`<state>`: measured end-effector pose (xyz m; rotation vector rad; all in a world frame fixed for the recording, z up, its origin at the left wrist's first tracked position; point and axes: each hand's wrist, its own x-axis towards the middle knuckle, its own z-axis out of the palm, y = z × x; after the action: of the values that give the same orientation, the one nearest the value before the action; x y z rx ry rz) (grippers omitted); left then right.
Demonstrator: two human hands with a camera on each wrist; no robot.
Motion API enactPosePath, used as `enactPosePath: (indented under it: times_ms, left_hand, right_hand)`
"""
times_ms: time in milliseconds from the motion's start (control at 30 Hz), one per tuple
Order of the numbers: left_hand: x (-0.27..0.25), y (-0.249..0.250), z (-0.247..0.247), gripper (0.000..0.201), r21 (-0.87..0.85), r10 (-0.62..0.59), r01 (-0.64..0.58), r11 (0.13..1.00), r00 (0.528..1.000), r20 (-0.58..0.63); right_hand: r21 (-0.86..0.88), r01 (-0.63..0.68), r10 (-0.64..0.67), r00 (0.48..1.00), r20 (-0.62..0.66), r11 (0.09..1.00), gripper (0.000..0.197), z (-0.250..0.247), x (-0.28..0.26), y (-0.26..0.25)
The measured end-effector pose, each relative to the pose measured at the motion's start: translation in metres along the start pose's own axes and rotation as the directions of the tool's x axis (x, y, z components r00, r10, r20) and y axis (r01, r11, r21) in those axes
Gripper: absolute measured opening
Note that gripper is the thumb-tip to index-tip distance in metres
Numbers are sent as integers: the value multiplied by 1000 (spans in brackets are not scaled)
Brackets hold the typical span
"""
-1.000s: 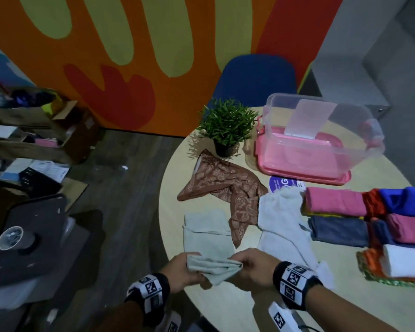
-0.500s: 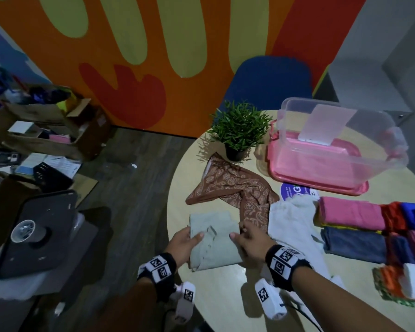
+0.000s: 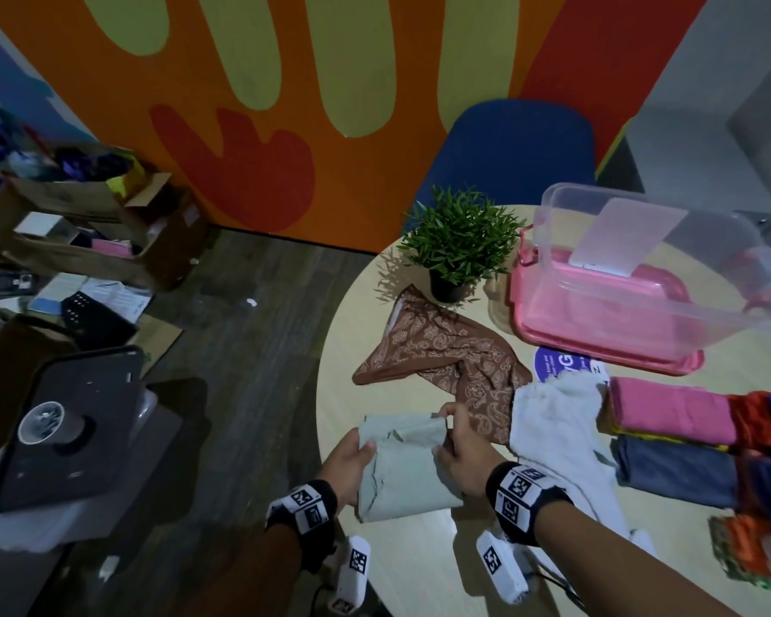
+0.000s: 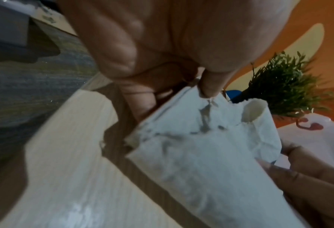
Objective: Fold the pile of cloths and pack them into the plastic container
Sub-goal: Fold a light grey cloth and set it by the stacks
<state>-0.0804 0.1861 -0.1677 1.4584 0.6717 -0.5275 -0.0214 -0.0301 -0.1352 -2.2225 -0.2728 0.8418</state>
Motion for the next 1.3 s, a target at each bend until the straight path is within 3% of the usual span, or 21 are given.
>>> enactPosePath:
  times_ms: [100,233,300,400,433,500,567,600,667,733,833,967,1000,1100,1133,1300]
  left_hand:
    - [22,-23,-9,31,144,16,-7,990,998,-59]
    - [10,-3,2,26,441,87,-19,897,987,-133]
    - [10,2,7,24,511,145,-18,859,967,-209]
    - [8,7,4,31,525,248,-73,848,930,-271]
    - [3,10,1,34,564,305,-104,819,912,-275]
    - [-14,12,-9,27,706,501,-223,672,839,-212]
    - [-35,12,-17,20,834,621,-371,408,783,45]
    - [-43,11,-20,20,865,576,-434,252,785,226]
    - [-46,2,-21,31,842,362,-539,-11,783,506]
    - [-37,-5,-20,54,800,189,-591,-105,778,599]
    - [-22,-8,-18,62,818,174,-567,-91,800,574]
    - [-21,-13,-18,43,814,246,-572,-96,779,577]
    - [-22,-14,-19,39,824,266,-565,-31,791,552]
    - [-25,-6,-17,28,816,312,-471,334,873,376]
    - [-24,0,-14,22,790,307,-452,414,886,346]
    - [-10,16,1,19,801,253,-330,500,940,229]
  right_hand:
    - [-12,-41,41,999,-28,999,30,5,4,3]
    - [-14,-150,148,985,-92,989,23,11,11,12]
    - [-9,-177,175,977,-123,984,24,13,10,14]
    - [-13,-159,154,967,-201,987,26,11,2,13]
    - [-59,-107,90,968,-234,993,26,9,-4,13]
    - [-212,148,-196,954,-226,966,22,4,-18,17]
    - [-317,405,-435,900,-29,858,23,4,-33,23]
    - [-355,470,-471,877,90,808,29,6,-38,25]
    - [-441,501,-425,865,265,744,48,12,-39,36]
    - [-502,481,-364,876,318,719,59,18,-33,43]
    - [-473,442,-370,897,244,762,42,24,-20,47]
    - [-400,382,-365,923,123,833,44,19,-21,35]
    - [-365,355,-340,934,107,861,41,16,-22,32]
    - [-287,212,-210,977,35,934,24,11,-23,31]
    - [-264,159,-163,987,6,951,24,10,-23,32]
    - [-88,55,-60,997,-49,995,24,2,-17,28]
